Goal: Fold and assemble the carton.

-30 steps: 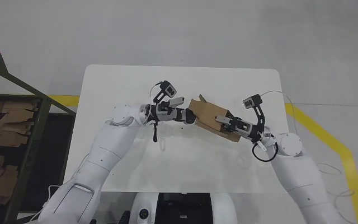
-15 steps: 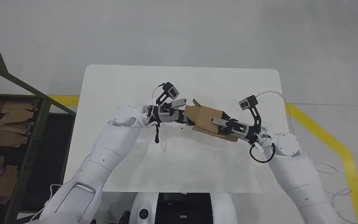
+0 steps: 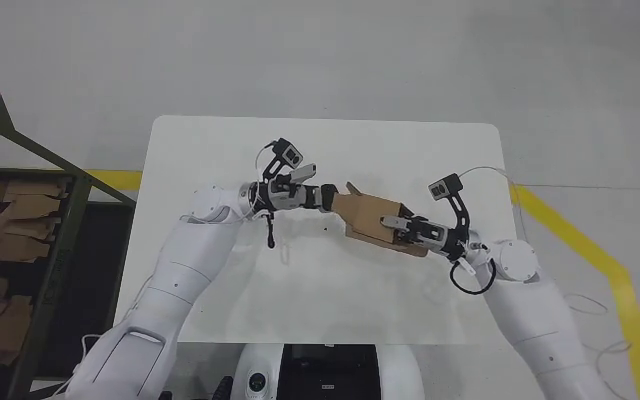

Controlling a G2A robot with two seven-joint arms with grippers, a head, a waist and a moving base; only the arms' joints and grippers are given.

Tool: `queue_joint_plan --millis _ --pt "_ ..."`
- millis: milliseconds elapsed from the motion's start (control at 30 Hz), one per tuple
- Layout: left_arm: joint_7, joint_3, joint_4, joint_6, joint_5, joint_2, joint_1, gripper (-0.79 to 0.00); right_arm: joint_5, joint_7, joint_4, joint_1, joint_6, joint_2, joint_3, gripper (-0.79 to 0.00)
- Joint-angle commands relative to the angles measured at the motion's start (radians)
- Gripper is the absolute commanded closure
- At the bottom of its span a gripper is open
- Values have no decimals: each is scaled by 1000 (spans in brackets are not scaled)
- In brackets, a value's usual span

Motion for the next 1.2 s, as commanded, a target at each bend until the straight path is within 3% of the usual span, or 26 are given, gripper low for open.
queue_joint_plan --millis 0,433,767,1167 --pt "6 -9 1 -2 7 3 1 -785 4 10 -3 -5 1 0 -3 0" --pt "45 -45 -4 -11 39 14 11 -785 12 93 -49 -35 2 1 -38 0" --pt "25 22 3 11 27 -2 -3 -785 14 55 -11 2 9 -10 -75 0" --pt "10 5 -9 22 1 3 24 -785 15 0 23 19 6 -9 -46 0"
